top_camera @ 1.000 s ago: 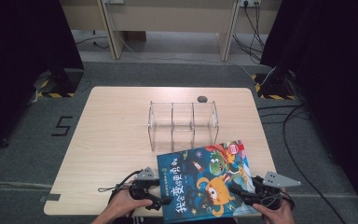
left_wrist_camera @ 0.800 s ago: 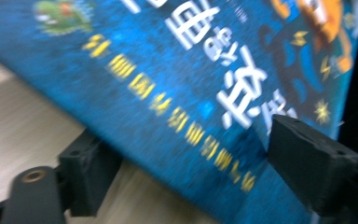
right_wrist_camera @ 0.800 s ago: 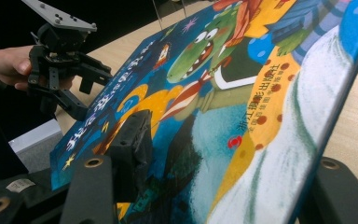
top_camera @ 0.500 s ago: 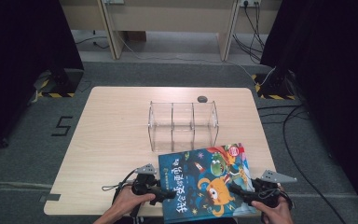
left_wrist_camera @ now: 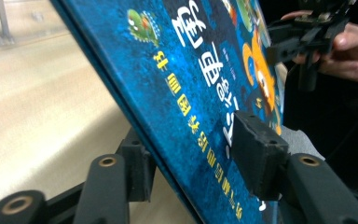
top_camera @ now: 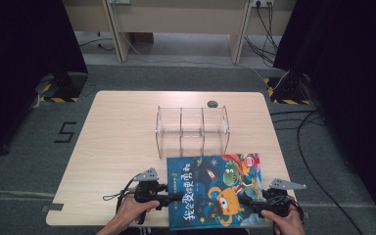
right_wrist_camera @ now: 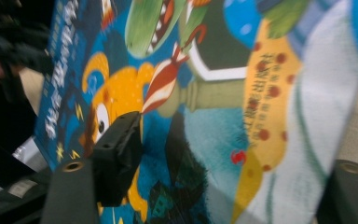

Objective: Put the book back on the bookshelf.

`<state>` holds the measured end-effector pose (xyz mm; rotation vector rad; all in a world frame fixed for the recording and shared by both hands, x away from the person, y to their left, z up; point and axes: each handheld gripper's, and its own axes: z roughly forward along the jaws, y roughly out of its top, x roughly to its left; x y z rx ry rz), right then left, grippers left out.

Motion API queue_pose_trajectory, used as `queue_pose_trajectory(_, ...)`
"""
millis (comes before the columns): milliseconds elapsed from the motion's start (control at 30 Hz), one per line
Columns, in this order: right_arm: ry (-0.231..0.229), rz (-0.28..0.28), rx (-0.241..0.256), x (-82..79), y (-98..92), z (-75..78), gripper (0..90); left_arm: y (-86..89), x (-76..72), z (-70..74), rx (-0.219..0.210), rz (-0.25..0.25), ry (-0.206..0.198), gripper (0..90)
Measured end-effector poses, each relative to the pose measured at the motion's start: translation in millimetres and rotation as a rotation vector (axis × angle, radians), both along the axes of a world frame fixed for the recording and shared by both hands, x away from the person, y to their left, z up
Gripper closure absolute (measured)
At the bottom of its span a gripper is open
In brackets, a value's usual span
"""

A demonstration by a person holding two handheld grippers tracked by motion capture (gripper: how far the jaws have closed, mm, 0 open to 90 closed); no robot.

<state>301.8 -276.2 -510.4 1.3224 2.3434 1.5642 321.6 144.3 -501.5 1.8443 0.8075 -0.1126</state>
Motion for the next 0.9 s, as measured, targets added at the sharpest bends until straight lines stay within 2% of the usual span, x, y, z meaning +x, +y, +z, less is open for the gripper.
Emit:
queue_pose_trajectory(67, -0.009, -0.001, -0.003, 0.4, 1.8, 1.1, 32.8, 2.3, 1.1, -0.4, -0.018, 0.002, 0.016, 53.0)
queue_pose_trajectory(267, 0.006, 0.004, 0.003, 3.9, 2.3, -1.2, 32.7, 4.4, 7.0, -4.3, -0.037, -0.010, 0.065, 54.0)
queue_pose_trajectory(367, 0.010, 0.005, 0.006, 4.2, 3.1, -1.6, 32.7, 5.5, 9.2, -5.9, -0.061, -0.008, 0.089, 55.3)
queue_pose_trajectory(467, 0.013, -0.002, 0.009, 4.5, 3.5, -1.8, 32.7, 4.3, 9.4, -5.6, -0.080, 0.019, 0.067, 55.1)
queue_pose_trajectory(567, 0.011, -0.002, 0.014, 4.8, 2.8, -1.4, 32.6, 4.3, 11.0, -4.3, -0.083, 0.000, 0.061, 55.6)
queue_pose_trajectory(667, 0.006, 0.022, 0.008, 4.7, 5.6, -1.3, 32.4, -3.9, 11.1, -7.1, -0.087, -0.064, 0.076, 54.6)
queue_pose_trajectory(700, 0.013, 0.031, 0.009, 4.7, 8.4, -1.4, 31.7, -6.0, 9.8, -6.7, -0.111, -0.069, 0.086, 52.6)
queue_pose_trajectory(767, 0.022, 0.025, 0.025, 4.5, 9.5, -0.4, 31.3, -5.6, 8.6, 0.5, -0.142, -0.043, 0.088, 57.8)
queue_pose_trajectory(833, 0.015, 0.020, 0.038, 3.8, 7.8, 0.7, 32.3, -2.3, 9.4, 7.1, -0.131, -0.016, 0.043, 59.7)
queue_pose_trajectory(867, 0.012, 0.015, 0.040, 3.5, 6.7, 0.9, 32.8, 0.3, 10.4, 9.0, -0.117, 0.015, 0.034, 59.8)
queue_pose_trajectory(900, 0.012, 0.008, 0.040, 3.1, 5.9, 0.4, 34.2, 1.8, 12.1, 8.8, -0.103, 0.032, 0.065, 59.5)
